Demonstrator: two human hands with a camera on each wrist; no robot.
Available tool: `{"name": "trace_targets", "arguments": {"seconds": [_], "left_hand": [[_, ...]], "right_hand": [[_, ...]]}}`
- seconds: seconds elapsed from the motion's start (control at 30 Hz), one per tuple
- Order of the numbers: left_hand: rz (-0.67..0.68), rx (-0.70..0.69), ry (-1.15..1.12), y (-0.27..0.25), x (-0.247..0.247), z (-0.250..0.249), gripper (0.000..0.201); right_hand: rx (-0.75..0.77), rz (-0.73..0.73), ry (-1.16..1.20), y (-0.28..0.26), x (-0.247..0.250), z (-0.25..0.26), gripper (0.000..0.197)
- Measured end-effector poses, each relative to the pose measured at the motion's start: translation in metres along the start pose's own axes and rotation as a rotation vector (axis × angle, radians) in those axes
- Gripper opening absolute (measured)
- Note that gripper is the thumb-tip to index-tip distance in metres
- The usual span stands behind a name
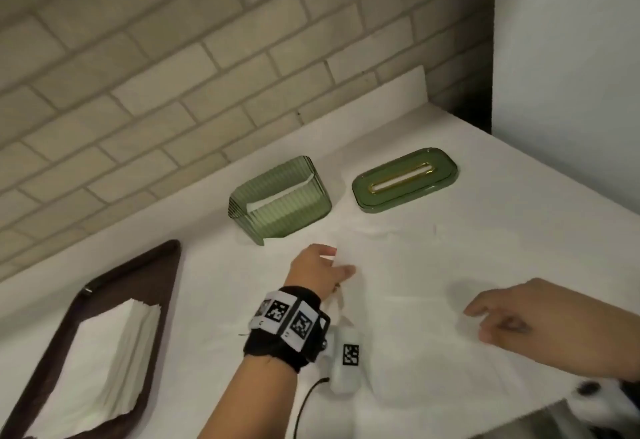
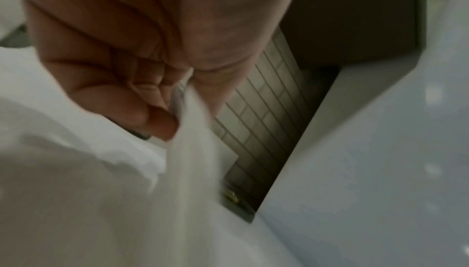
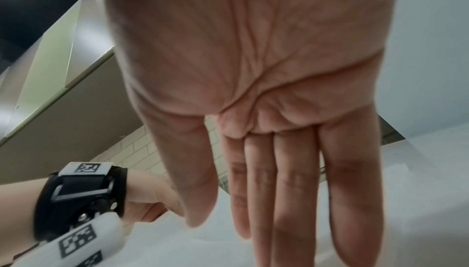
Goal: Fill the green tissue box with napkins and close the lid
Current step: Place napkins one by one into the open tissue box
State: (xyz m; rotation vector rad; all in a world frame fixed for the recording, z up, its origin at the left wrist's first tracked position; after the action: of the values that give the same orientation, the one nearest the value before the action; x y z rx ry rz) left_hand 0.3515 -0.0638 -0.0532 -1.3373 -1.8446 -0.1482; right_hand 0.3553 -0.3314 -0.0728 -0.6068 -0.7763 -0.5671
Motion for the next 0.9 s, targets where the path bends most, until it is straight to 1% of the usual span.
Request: {"name": "trace_targets", "arguments": {"seconds": [0.07,0.13,0.17,0.27,0.37,0.4,0.47,0.53,0.57,0.6,0.63,0.7,0.77,0.8,0.87,0.9], "left_hand": [[-0.016,-0.043,0.019,-0.004,0.004,0.004,0.041],[-0.041,-0.083,0.015,-0.014,0.007,0.008,0.03],[-0.049,-0.086,0.004,-0.019,0.007,0.013,0.028],[-0.1,-0.101,0.021,-0.025,0.011,0.03,0.035],[-0.123,-0.104,-0.074,-0.032,0.017,0.046,0.036],[-0.113,-0.094,-0.137,-0.035,0.02,0.052,0.037],[-0.094,-0.084,-0.26,-0.043,0.025,0.059,0.037],[-0.068,-0.097,-0.373,-0.049,0.03,0.064,0.025],[-0.055,-0.103,-0.42,-0.051,0.033,0.066,0.019],[-0.043,-0.109,-0.447,-0.053,0.036,0.068,0.019],[-0.039,-0.12,-0.463,-0.055,0.039,0.07,0.02],[-0.033,-0.152,-0.469,-0.057,0.048,0.071,0.021],[-0.046,-0.192,-0.437,-0.061,0.056,0.072,0.036],[-0.06,-0.197,-0.403,-0.062,0.06,0.074,0.038],[-0.095,-0.175,-0.352,-0.063,0.069,0.083,0.025],[-0.097,-0.16,-0.353,-0.063,0.072,0.088,0.023]], "right_hand": [[-0.019,0.056,-0.018,0.001,0.002,0.006,0.027],[-0.038,0.05,-0.018,0.001,0.006,0.012,0.03],[-0.051,0.04,-0.01,0.002,0.008,0.014,0.029],[-0.068,0.0,0.042,0.008,0.013,0.019,0.026],[-0.102,-0.034,0.112,0.02,0.018,0.031,0.031],[-0.118,-0.045,0.13,0.025,0.019,0.035,0.037],[-0.148,-0.069,0.144,0.035,0.022,0.045,0.057],[-0.162,-0.101,0.184,0.046,0.025,0.054,0.074],[-0.166,-0.112,0.225,0.053,0.025,0.057,0.079],[-0.163,-0.115,0.281,0.06,0.024,0.06,0.081],[-0.154,-0.108,0.361,0.066,0.021,0.063,0.081],[-0.104,-0.107,0.58,0.079,0.017,0.071,0.07],[-0.055,-0.132,0.736,0.089,0.022,0.08,0.052],[-0.035,-0.136,0.751,0.094,0.026,0.086,0.046],[0.012,-0.125,0.739,0.103,0.036,0.1,0.04],[0.027,-0.136,0.725,0.11,0.043,0.104,0.039]]}}
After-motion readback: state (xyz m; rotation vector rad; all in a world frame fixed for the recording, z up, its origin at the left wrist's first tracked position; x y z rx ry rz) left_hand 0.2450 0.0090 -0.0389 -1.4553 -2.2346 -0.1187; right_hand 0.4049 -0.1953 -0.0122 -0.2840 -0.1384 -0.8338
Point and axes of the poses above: each hand's wrist, its own y-axis towards the middle knuckle, its own x-axis out of the back of the hand, z = x × y, the point moved 8 cm from there along y, towards the middle knuckle, and after that the axes turned 4 degrees about z, right-handed, at the moved point
